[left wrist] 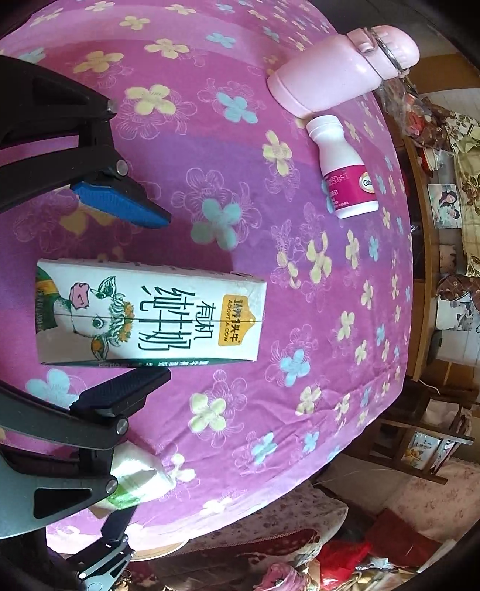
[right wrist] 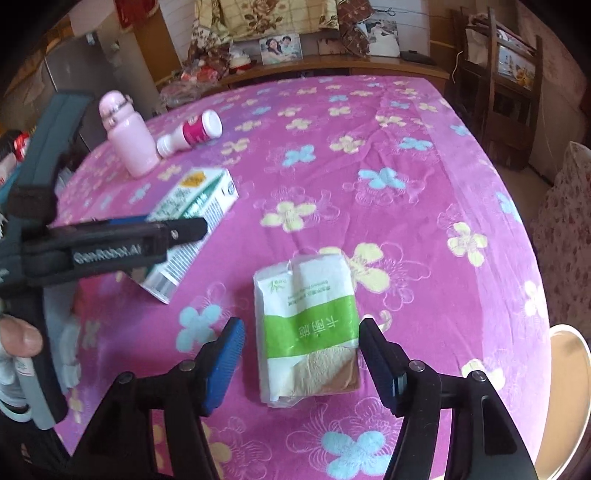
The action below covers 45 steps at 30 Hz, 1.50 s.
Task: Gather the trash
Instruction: 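Grasp the white milk carton with the left tool while the right tool holds the tissue pack, then carry carton and tissue pack over the cream bin and open both tools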
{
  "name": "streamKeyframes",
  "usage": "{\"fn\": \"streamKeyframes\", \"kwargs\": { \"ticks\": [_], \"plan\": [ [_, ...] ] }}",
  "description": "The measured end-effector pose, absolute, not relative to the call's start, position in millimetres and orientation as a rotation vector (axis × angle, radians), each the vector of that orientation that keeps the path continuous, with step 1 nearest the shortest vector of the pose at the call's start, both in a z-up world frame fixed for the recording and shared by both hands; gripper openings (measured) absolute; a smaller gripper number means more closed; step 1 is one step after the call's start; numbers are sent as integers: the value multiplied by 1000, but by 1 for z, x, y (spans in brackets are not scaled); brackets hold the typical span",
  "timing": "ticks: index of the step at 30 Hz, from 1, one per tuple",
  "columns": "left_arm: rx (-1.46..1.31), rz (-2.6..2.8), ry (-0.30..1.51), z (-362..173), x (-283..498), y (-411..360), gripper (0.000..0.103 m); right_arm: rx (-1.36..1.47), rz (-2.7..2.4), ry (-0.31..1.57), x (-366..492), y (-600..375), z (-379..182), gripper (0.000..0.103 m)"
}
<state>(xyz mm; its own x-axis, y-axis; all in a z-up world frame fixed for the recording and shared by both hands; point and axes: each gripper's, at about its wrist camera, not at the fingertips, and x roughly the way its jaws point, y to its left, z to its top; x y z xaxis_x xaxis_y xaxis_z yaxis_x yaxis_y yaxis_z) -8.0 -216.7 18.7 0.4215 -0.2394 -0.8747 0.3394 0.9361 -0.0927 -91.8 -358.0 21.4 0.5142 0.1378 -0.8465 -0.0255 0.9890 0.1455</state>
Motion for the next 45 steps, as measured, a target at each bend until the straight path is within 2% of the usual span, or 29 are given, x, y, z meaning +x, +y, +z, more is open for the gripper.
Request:
{"fn": "streamKeyframes", "kwargs": {
  "ticks": [2,3,4,5,9,24,33,45],
  "plan": [
    [110,-366,1064,18,-10,-216,74,92,73,1019,-92,-356,19,68],
    [111,-371,1058,19,-11,-216,65,90,71,1009,-94,-356,18,67],
    [117,-373,1053,19,-12,-216,57,82,65,1003,-95,-356,18,59],
    [130,-364,1048,19,-14,-216,56,70,61,998,-96,-355,18,50],
    [139,-365,1017,24,-26,-213,56,93,73,976,-103,-358,25,41],
    [137,-448,940,61,-97,-236,56,169,39,888,-162,-384,63,41],
    [164,-586,920,75,-141,-294,56,223,-68,869,-210,-445,73,41],
    [227,-751,950,67,-188,-394,56,295,-251,887,-268,-541,63,41]
  ]
}}
